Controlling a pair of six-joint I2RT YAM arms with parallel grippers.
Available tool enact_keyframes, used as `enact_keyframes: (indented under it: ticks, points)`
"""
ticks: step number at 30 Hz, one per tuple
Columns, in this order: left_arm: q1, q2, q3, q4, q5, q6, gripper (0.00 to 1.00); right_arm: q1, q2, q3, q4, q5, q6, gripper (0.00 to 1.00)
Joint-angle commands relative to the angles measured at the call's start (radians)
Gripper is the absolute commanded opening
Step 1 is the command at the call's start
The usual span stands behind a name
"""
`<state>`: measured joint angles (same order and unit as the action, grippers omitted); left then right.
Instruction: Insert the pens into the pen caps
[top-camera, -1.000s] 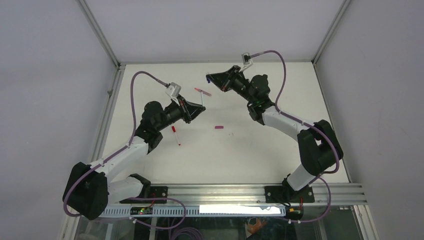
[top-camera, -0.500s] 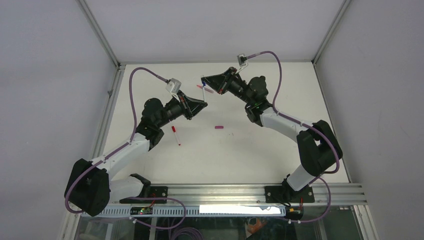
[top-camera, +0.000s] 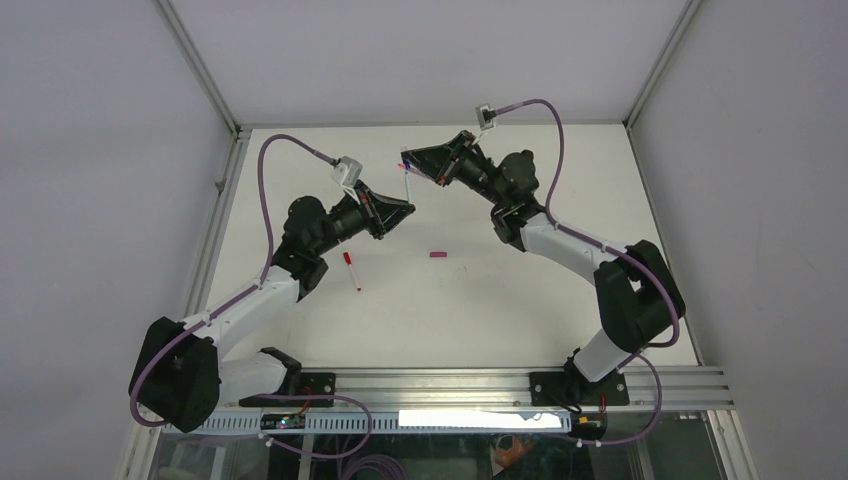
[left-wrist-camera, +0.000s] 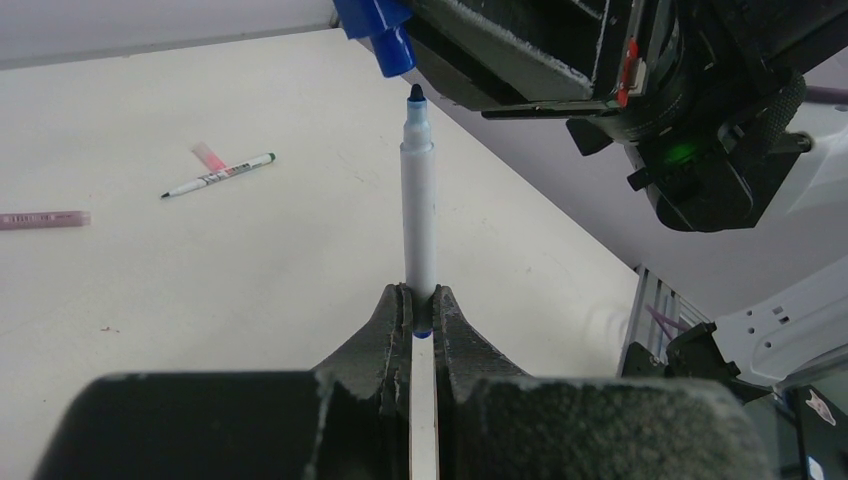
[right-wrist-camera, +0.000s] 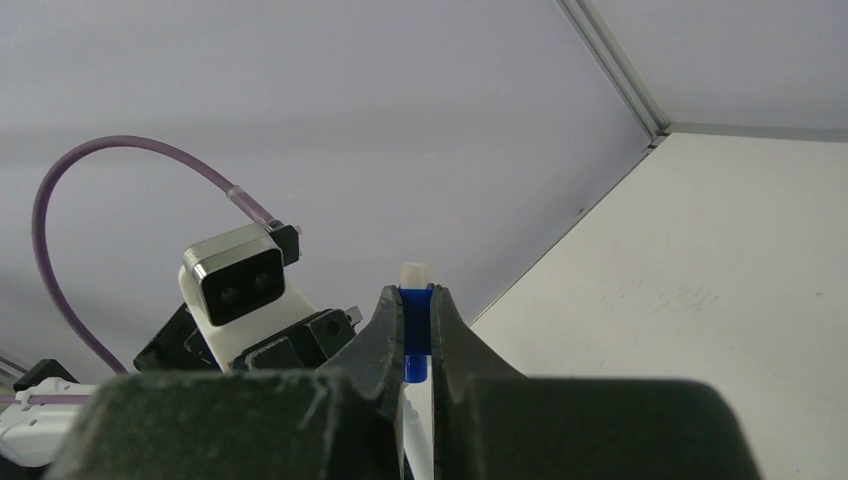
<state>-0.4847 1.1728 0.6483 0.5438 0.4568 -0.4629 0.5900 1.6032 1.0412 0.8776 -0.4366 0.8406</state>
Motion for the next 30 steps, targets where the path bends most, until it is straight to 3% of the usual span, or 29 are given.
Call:
enact_keyframes:
  ticks: [1, 30]
  points:
    - [-0.009, -0.003, 0.015, 0.068, 0.027, -0.005, 0.00, 0.005, -0.013, 0.059, 0.075, -0.031, 0.020, 0.00]
    - [-0.008, -0.055, 0.010, 0.027, 0.007, 0.031, 0.00, 0.019, 0.018, 0.021, 0.101, -0.061, 0.044, 0.00]
